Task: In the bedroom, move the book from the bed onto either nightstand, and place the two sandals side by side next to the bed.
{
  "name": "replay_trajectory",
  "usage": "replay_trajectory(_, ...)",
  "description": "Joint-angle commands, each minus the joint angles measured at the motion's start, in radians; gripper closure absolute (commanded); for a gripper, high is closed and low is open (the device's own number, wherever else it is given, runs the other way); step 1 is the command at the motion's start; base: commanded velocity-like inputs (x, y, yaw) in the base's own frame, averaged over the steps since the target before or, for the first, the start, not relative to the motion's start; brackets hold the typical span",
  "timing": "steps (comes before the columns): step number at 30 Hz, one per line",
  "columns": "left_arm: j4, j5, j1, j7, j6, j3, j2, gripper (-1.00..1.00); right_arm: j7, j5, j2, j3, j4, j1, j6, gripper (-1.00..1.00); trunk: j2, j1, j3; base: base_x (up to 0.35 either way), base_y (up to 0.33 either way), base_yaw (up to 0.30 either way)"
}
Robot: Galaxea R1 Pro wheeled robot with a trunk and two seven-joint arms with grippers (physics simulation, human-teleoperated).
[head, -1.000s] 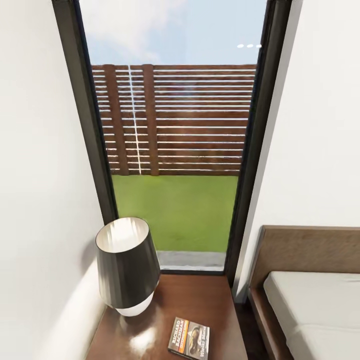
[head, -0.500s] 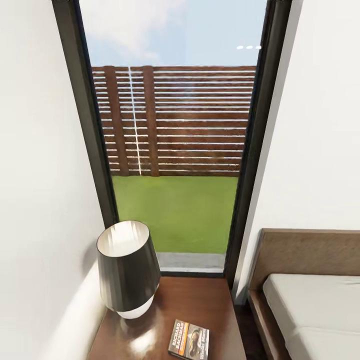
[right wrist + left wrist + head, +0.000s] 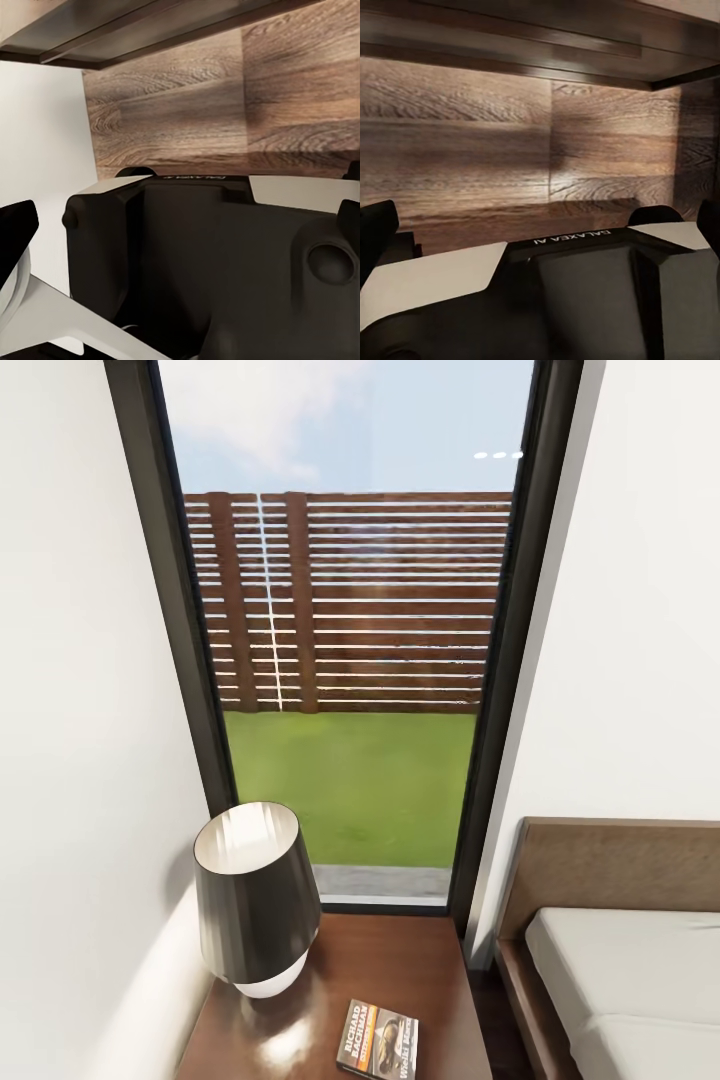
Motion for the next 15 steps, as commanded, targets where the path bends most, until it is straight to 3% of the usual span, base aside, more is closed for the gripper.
replay_trajectory(1,0.001,-0.001,-0.001,-0.003,-0.002,0.006,0.000,-1.00,0.004,-0.008,0.000,0.002,0.003,-0.002,0.002,-1.00,-0.001,0.000,-0.001,0.000,0.000,0.000)
replay_trajectory(8,0.001,-0.001,-0.001,0.001,-0.003,0.006,0.002,-1.00,0.004,-0.007,0.007,0.002,0.004,-0.002,0.002,-1.00,-0.001,0.000,-0.001,0.000,0.000,0.000)
replay_trajectory(15,0.001,-0.001,-0.001,0.002,-0.003,0.007,0.002,-1.00,0.004,-0.007,0.122,0.002,0.004,-0.002,0.002,-1.00,-0.001,0.000,-0.001,0.000,0.000,0.000)
